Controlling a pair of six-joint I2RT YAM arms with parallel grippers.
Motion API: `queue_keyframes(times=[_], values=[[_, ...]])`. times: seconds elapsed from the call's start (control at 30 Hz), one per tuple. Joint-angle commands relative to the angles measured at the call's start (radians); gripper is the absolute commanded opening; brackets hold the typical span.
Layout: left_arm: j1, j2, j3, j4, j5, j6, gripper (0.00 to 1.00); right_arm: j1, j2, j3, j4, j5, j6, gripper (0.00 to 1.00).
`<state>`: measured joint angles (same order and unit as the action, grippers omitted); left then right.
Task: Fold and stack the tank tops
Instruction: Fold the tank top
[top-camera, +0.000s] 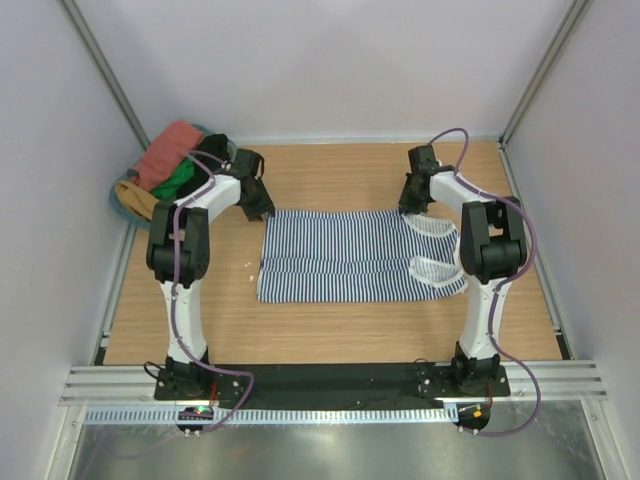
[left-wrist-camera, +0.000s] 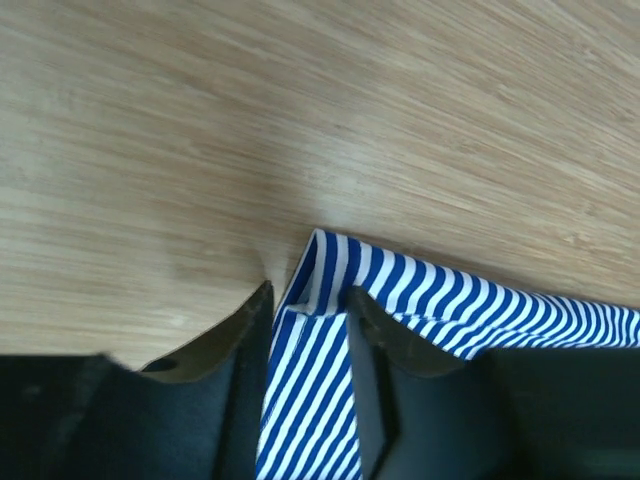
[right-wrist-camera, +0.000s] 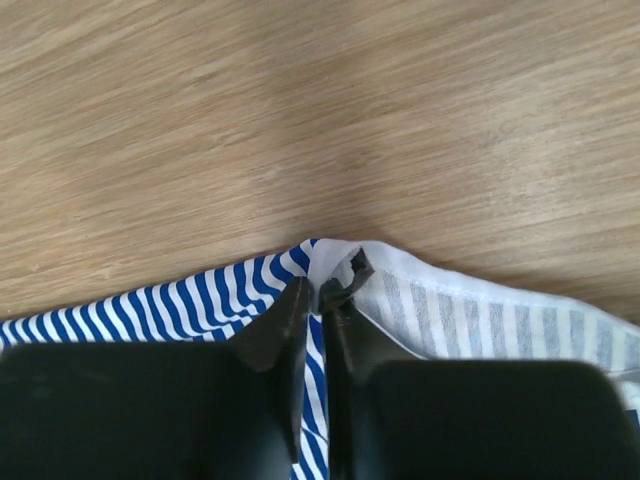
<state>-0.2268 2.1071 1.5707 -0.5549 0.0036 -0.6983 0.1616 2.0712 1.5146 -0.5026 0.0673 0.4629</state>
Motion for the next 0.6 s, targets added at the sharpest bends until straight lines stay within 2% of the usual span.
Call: queue_keyframes(times=[0.0,0.03,0.07,0.13,0.37,0.57], values=[[0.003,0.019,0.052,0.004,0.036,0.003,0.34,0.001,0.004,0.061,0.004,0.006,-0.010,0.10],[0.003,0.024,0.058,0.007,0.047,0.003,0.29,0.000,0.006,0.062,0.006,0.003,-0.010,0.01],[0.003,0.028,0.064,0.007,0.059,0.003,0.13,0.000,0.003,0.061,0.006,0.002,-0.010,0.01],[0.003,0.040,0.083,0.006,0.096,0.003,0.00,0.001,-0.003,0.061,0.010,0.000,-0.012,0.01],[0.001,-0.100,-0.058,0.131,0.056,0.005,0.00,0.001,-0.077,0.012,0.049,-0.015,-0.017,0.01],[0.003,-0.160,-0.109,0.147,0.061,0.033,0.00,0.000,-0.163,-0.063,0.078,-0.012,-0.012,0.01]])
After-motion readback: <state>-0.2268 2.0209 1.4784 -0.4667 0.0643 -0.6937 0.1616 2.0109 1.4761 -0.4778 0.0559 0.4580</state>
